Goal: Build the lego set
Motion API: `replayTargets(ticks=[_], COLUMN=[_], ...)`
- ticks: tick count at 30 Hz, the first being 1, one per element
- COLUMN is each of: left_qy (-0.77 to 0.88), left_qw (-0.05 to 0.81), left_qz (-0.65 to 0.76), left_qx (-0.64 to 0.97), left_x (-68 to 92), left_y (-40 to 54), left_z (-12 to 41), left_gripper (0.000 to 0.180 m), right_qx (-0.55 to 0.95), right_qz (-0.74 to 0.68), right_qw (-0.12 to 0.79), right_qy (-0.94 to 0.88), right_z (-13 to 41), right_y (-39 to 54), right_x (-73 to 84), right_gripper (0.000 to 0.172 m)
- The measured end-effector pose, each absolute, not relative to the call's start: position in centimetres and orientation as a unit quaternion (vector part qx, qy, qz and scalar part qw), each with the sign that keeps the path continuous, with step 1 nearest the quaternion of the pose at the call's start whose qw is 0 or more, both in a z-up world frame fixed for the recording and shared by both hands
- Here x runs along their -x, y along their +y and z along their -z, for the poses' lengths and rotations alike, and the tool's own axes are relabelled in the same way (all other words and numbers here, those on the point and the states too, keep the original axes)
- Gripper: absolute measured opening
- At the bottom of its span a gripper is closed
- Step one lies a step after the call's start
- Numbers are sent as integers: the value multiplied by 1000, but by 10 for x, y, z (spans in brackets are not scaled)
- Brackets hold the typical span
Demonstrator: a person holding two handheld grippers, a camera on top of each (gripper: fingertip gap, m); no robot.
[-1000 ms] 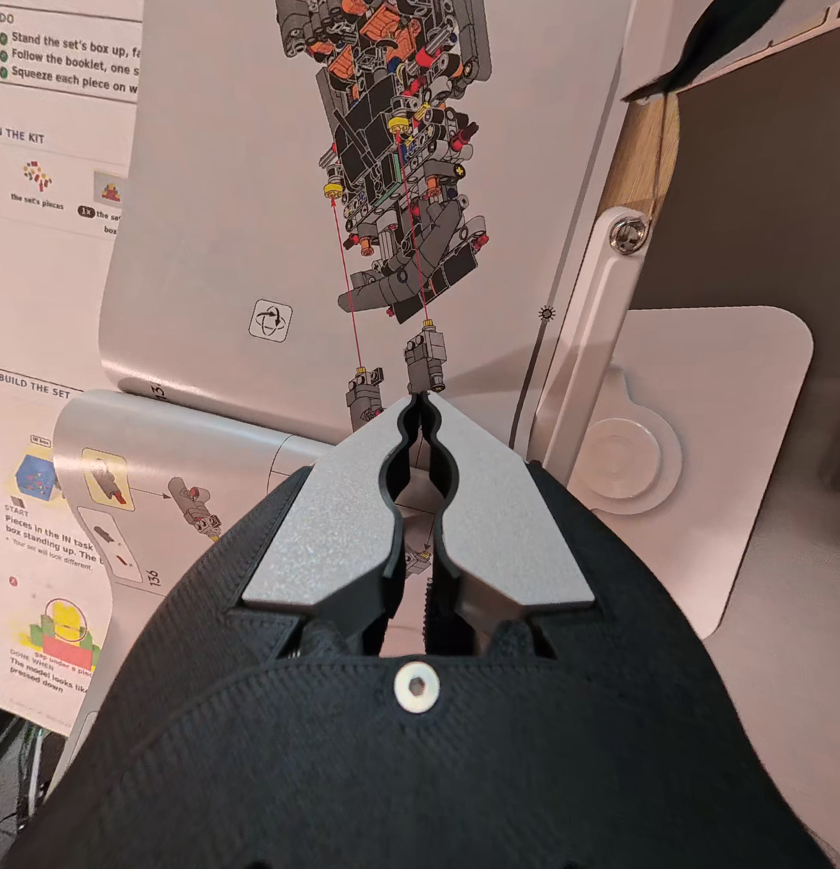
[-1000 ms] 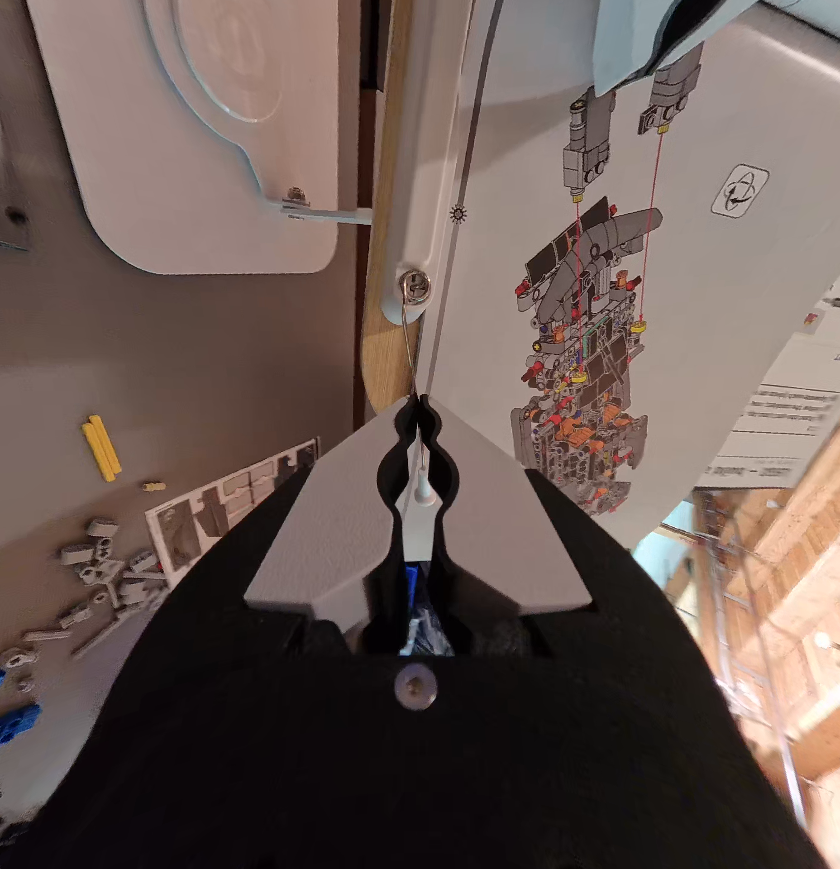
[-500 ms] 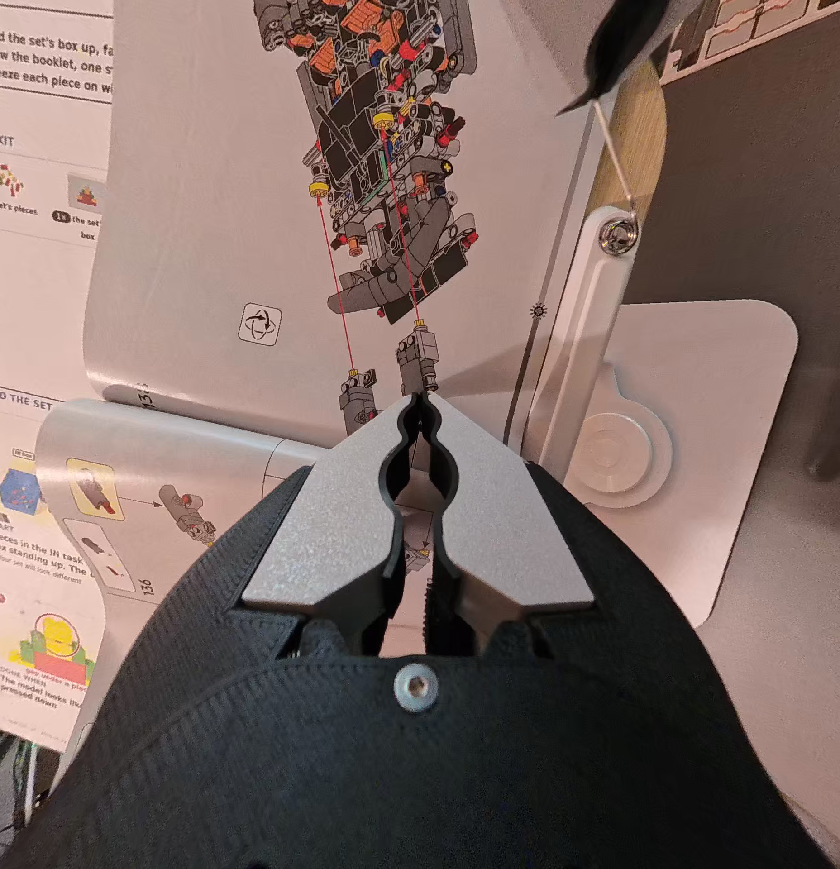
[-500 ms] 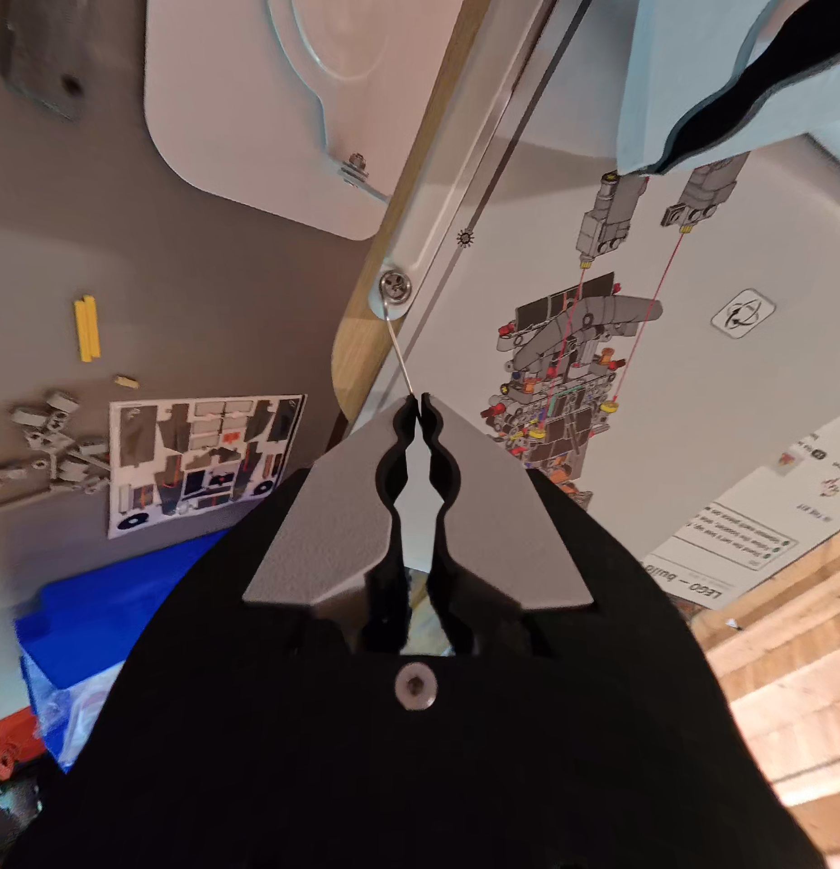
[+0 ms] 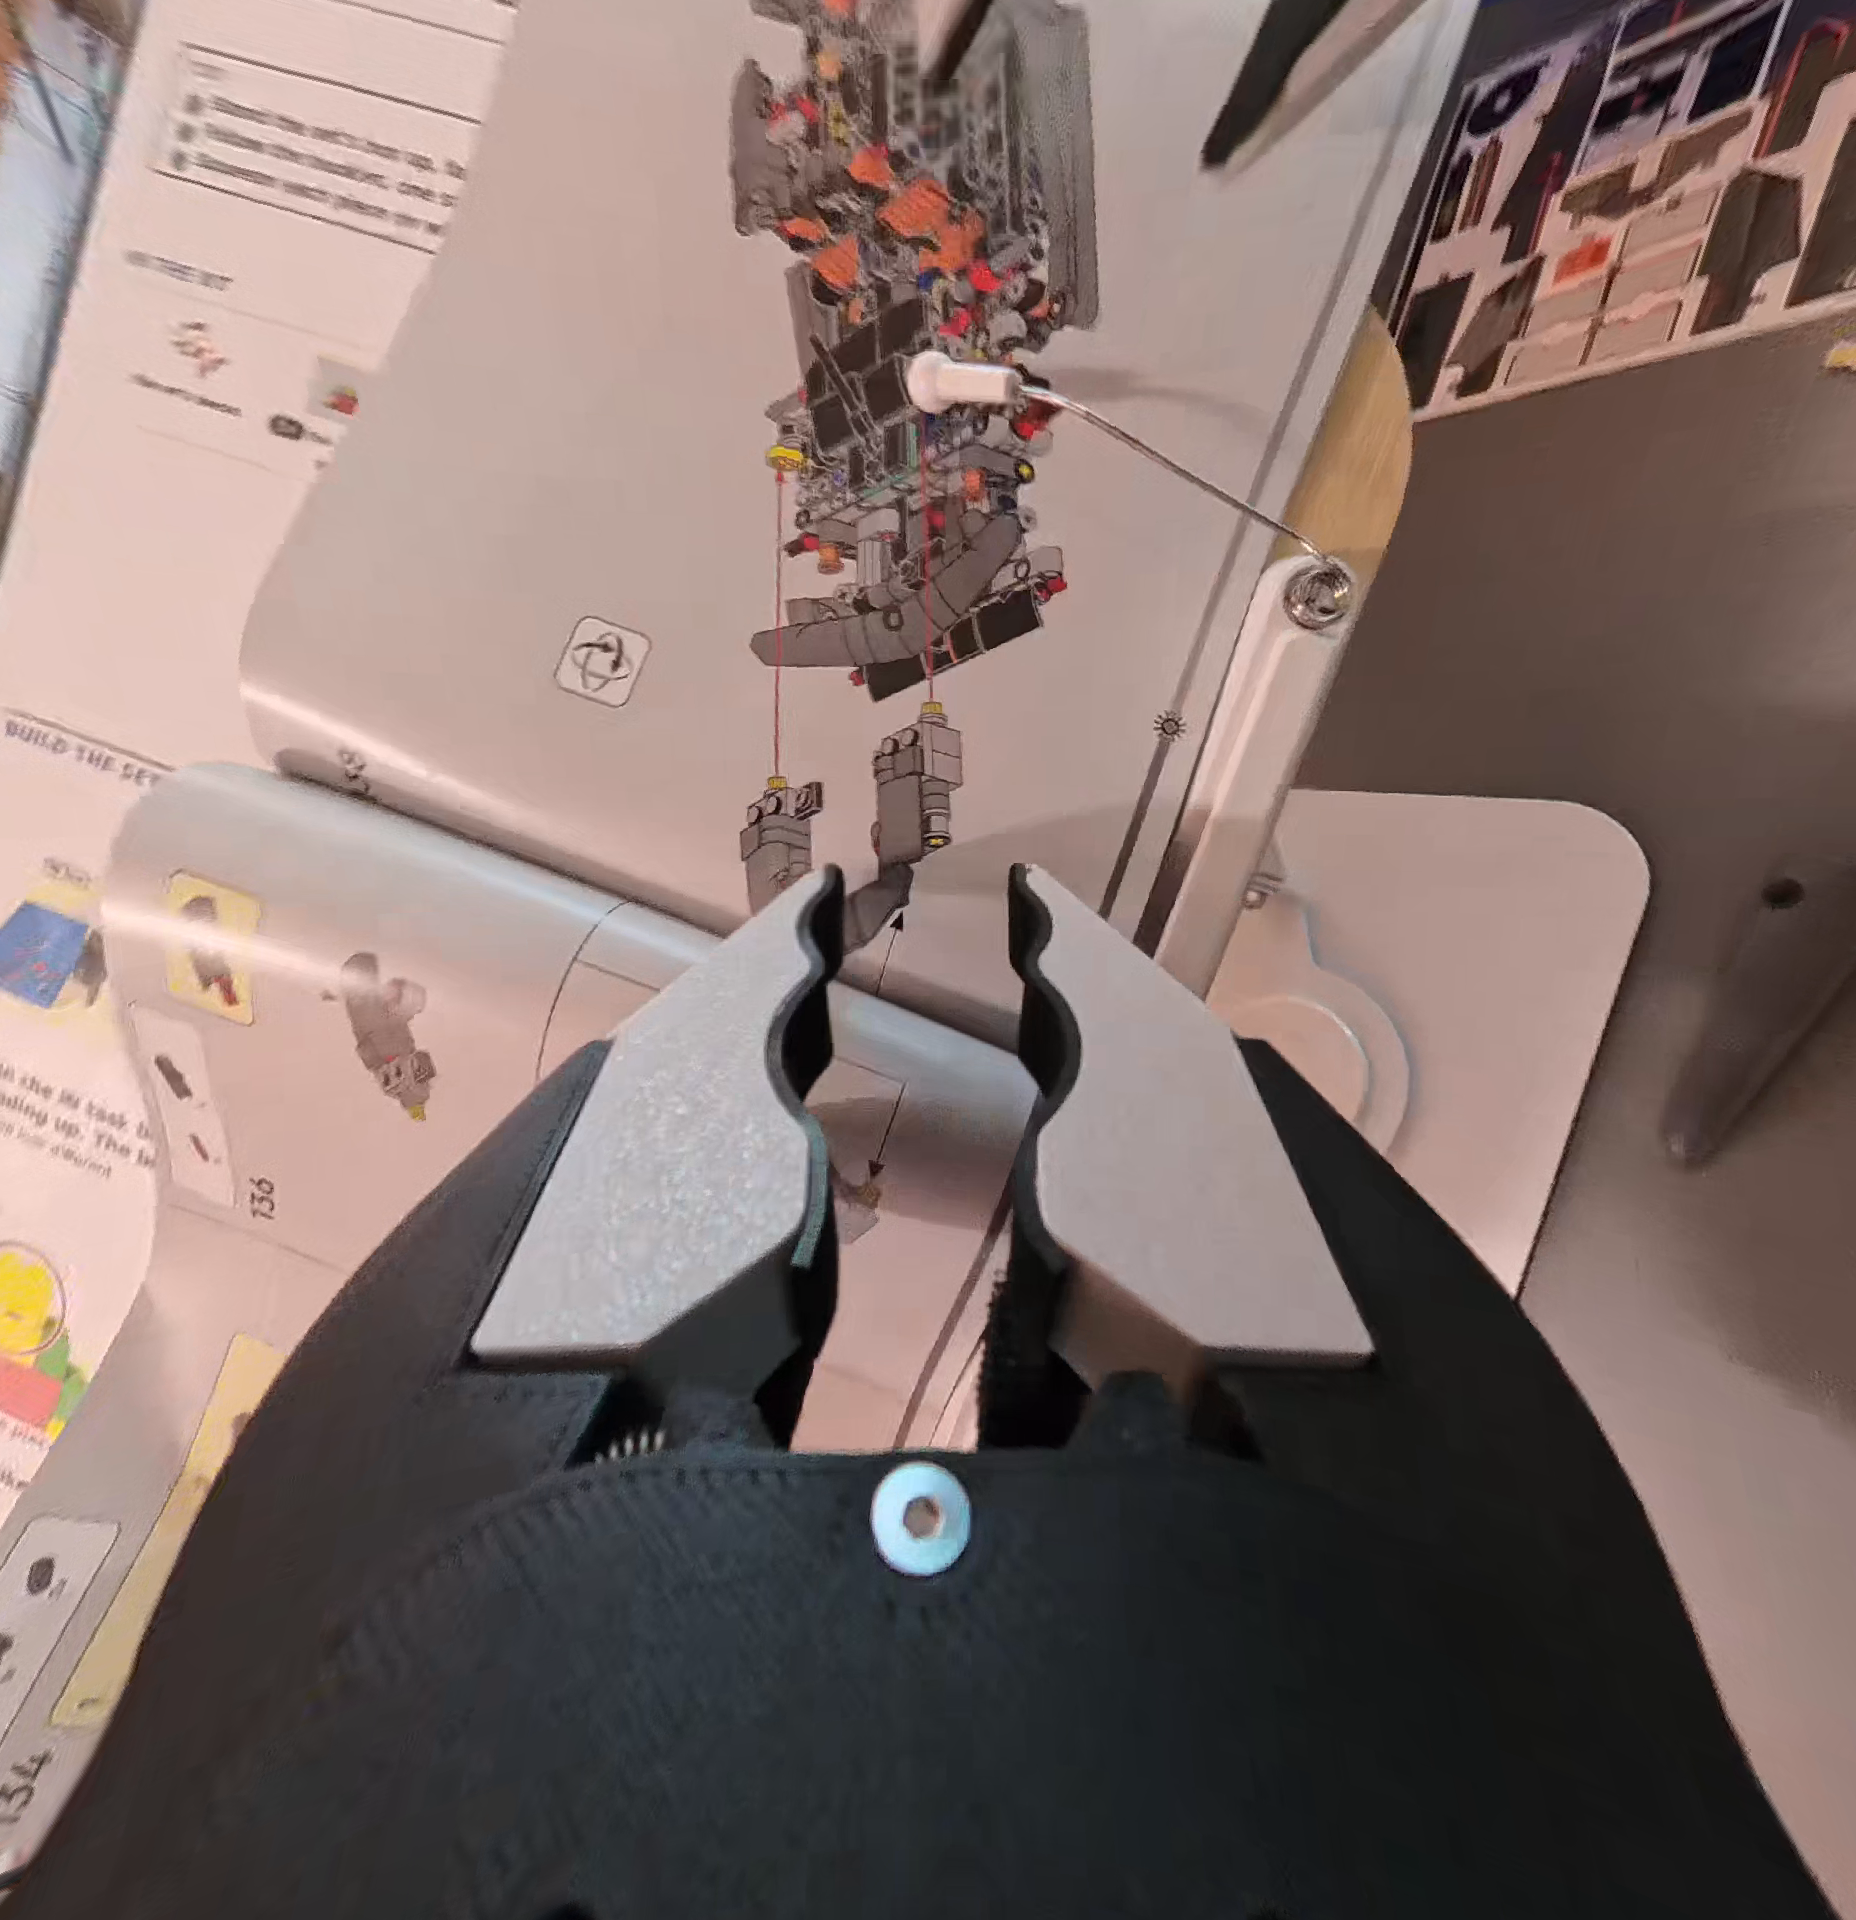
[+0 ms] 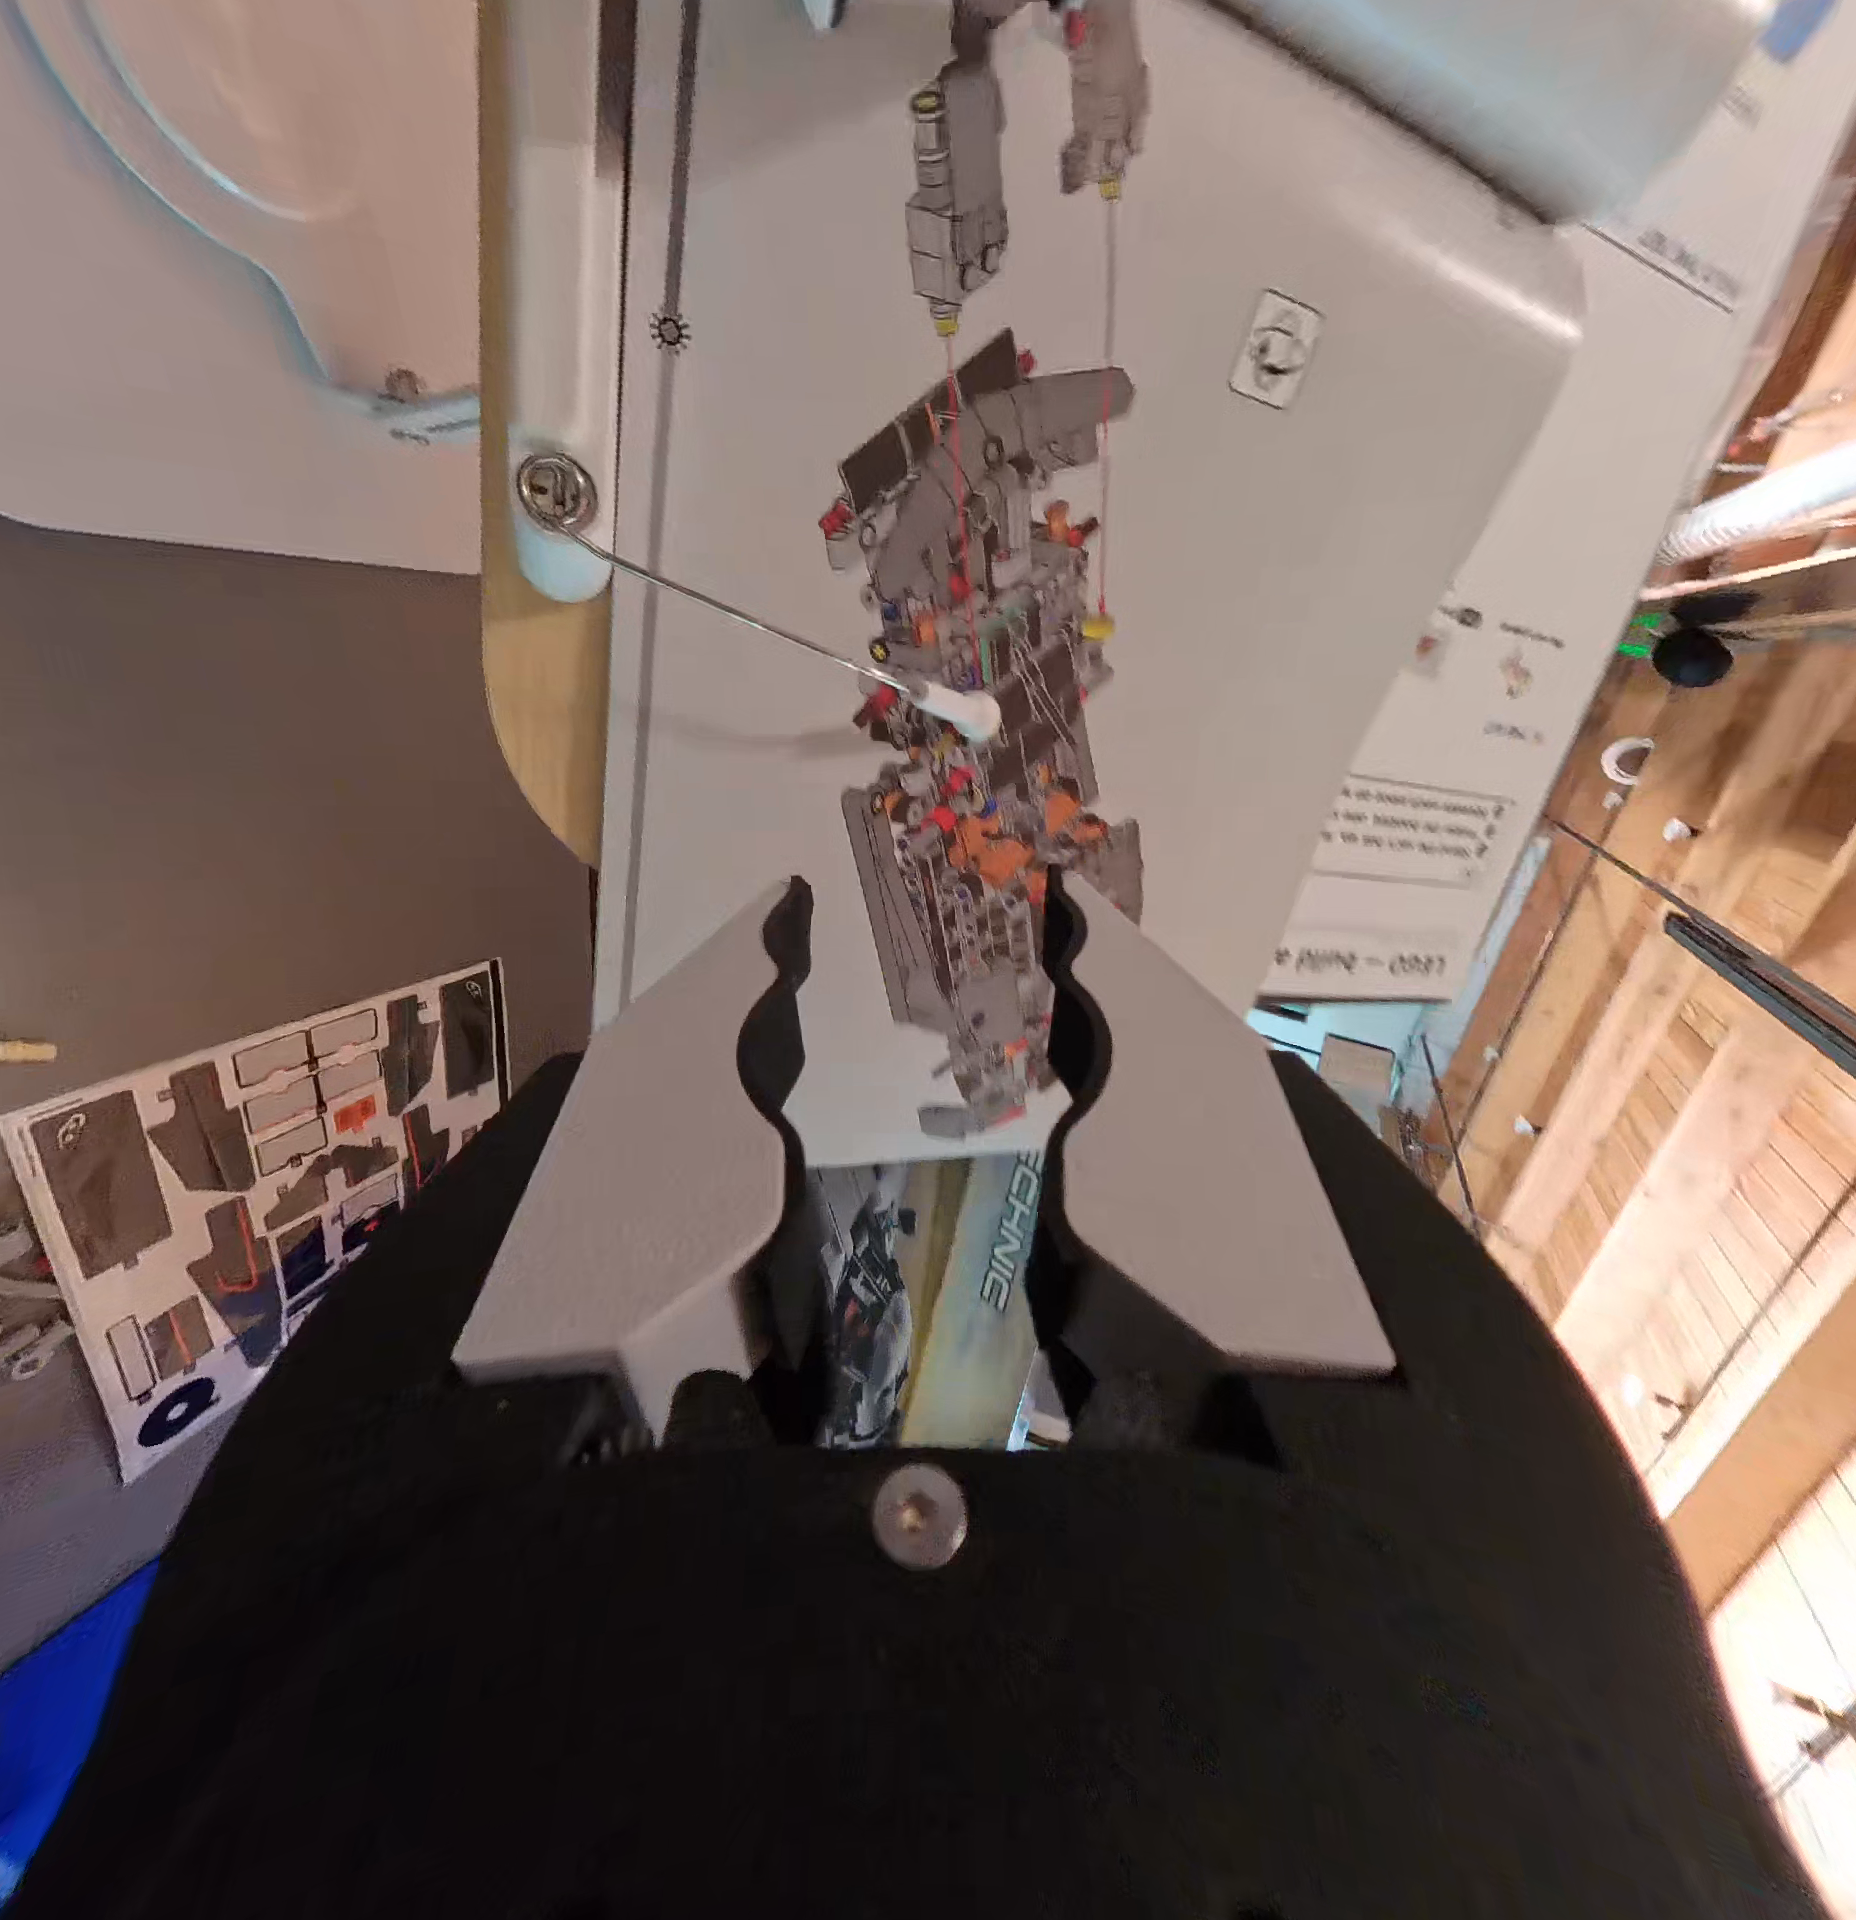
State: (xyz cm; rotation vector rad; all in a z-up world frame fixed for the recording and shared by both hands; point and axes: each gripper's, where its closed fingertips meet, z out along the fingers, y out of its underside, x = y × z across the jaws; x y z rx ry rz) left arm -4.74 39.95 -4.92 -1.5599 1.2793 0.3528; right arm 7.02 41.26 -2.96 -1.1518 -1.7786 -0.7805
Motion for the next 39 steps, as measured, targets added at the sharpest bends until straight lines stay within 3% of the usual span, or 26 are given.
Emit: replayTargets(ticks=[6, 9, 11, 13, 17, 21, 23, 27, 35, 39], left_qy=[507, 532, 552, 576, 611, 664, 676, 693, 689, 684], left_qw=[567, 558, 566, 563, 540, 484, 464, 431, 380, 357], left_qz=[-91, -83, -86, -105, -147, -147, -139, -87, 25, 10], left_qx=[643, 632, 606, 584, 559, 550, 556, 571, 617, 635], left_x=[58, 61, 61, 64, 72, 76, 81, 87, 94, 104], left_y=[347, 295, 255, 219, 162, 119, 103, 73, 34, 30], left_z=[21, 22, 24, 35, 65, 107, 124, 154, 204, 228], left_gripper=[38, 39, 24, 13, 13, 14, 14, 19, 49, 51], right_qx=[482, 464, 449, 445, 460, 495, 526, 593, 584, 570], right_qz=[276, 253, 240, 220, 149, 43, -1, -93, -124, -157], right_qw=[469, 495, 510, 515, 501, 489, 476, 404, 377, 379], right_qy=[-687, -690, -693, -699, -718, -717, -705, -690, -708, -711], right_z=[16, 21, 29, 42, 79, 104, 116, 159, 205, 205], right_y=[343, 294, 261, 231, 177, 134, 122, 93, 59, 52], right_x=[-87, -88, -86, -82, -73, -71, -77, -86, -62, -37], right_gripper=[41, 51, 53, 52, 49, 29, 28, 60, 52, 57])
